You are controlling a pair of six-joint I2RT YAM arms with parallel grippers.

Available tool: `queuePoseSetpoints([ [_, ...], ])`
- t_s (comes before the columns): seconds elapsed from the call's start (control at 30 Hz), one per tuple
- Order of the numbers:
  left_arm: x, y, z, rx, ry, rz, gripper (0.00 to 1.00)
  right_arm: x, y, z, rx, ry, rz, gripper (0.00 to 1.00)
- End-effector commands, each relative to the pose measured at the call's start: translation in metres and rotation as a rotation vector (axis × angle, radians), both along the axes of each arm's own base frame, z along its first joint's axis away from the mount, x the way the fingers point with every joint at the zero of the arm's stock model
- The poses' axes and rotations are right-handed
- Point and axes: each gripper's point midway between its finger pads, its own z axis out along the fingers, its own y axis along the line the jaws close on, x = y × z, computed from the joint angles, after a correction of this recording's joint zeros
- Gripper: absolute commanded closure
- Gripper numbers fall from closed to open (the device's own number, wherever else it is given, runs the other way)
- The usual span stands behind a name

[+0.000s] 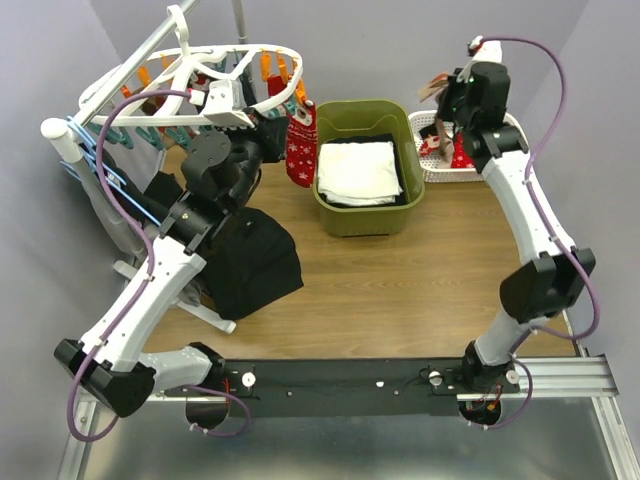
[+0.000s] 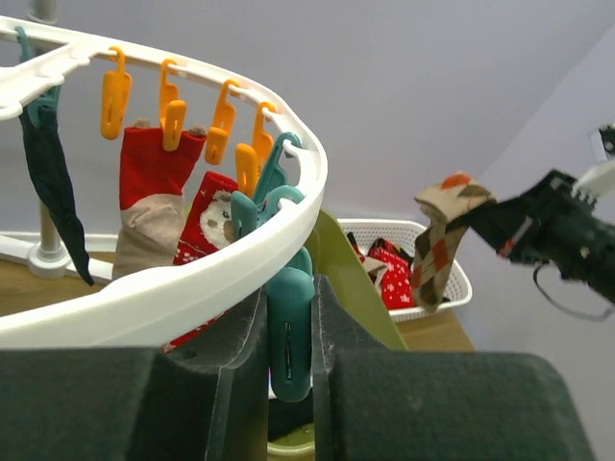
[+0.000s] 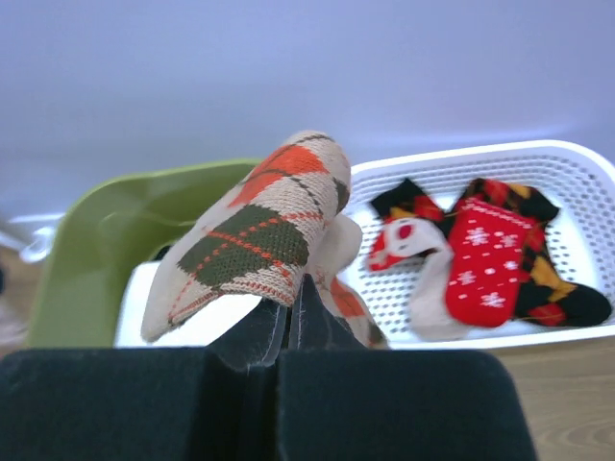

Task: Remove the socks clipped to the hanger

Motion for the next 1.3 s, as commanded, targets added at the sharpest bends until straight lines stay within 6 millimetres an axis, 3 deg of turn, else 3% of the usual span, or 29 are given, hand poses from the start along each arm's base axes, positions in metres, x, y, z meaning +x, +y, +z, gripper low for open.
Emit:
queuePoseSetpoints([
  [0.0, -0.011, 0.000, -0.010, 0.024, -0.013, -0.168, 1.00, 0.042, -0.052, -0.031, 0.049, 0.075, -0.052, 0.99],
  [0.07, -0.011, 0.010, -0.019, 0.034, -0.004, -0.191, 1.00, 0.062, -0.081, -0.050, 0.061, 0.103, -0.104, 0.99],
  [0.23, -0.011, 0.034, -0.034, 0.051, 0.020, -0.168, 1.00, 0.095, -0.123, -0.090, 0.086, 0.140, -0.169, 0.99],
  [0.27, -0.012, 0.037, -0.037, 0.054, 0.024, -0.180, 1.00, 0.107, -0.133, -0.107, 0.091, 0.161, -0.185, 0.99],
  [0.4, -0.016, 0.047, -0.050, 0.063, 0.047, -0.176, 1.00, 0.132, -0.151, -0.147, 0.098, 0.234, -0.210, 0.99],
  [0.63, -0.020, 0.057, -0.066, 0.067, 0.079, -0.180, 1.00, 0.144, -0.162, -0.202, 0.127, 0.326, -0.232, 0.89],
  [0.7, -0.021, 0.058, -0.065, 0.068, 0.076, -0.183, 1.00, 0.146, -0.161, -0.208, 0.123, 0.334, -0.228, 0.76],
  [0.77, -0.022, 0.059, -0.065, 0.067, 0.077, -0.185, 1.00, 0.149, -0.160, -0.214, 0.119, 0.347, -0.218, 0.54],
  [0.8, -0.023, 0.059, -0.064, 0.066, 0.076, -0.188, 1.00, 0.148, -0.161, -0.217, 0.119, 0.364, -0.220, 0.38],
  [0.83, -0.024, 0.059, -0.062, 0.062, 0.073, -0.190, 1.00, 0.143, -0.159, -0.220, 0.121, 0.396, -0.219, 0.31],
  [0.93, -0.027, 0.057, -0.058, 0.055, 0.065, -0.207, 1.00, 0.137, -0.149, -0.199, 0.138, 0.385, -0.173, 0.08],
  [0.97, -0.028, 0.057, -0.056, 0.052, 0.063, -0.210, 1.00, 0.132, -0.147, -0.176, 0.140, 0.353, -0.167, 0.07],
  [1.07, -0.031, 0.057, -0.054, 0.045, 0.059, -0.214, 1.00, 0.118, -0.131, -0.150, 0.135, 0.334, -0.113, 0.00],
  [1.1, -0.033, 0.057, -0.054, 0.044, 0.058, -0.217, 1.00, 0.110, -0.120, -0.124, 0.130, 0.302, -0.088, 0.00],
  [1.17, -0.034, 0.057, -0.055, 0.038, 0.061, -0.218, 1.00, 0.098, -0.099, -0.103, 0.127, 0.278, -0.025, 0.00],
  [1.27, -0.039, 0.056, -0.051, 0.025, 0.052, -0.228, 1.00, 0.070, -0.038, -0.062, 0.090, 0.207, 0.138, 0.00],
])
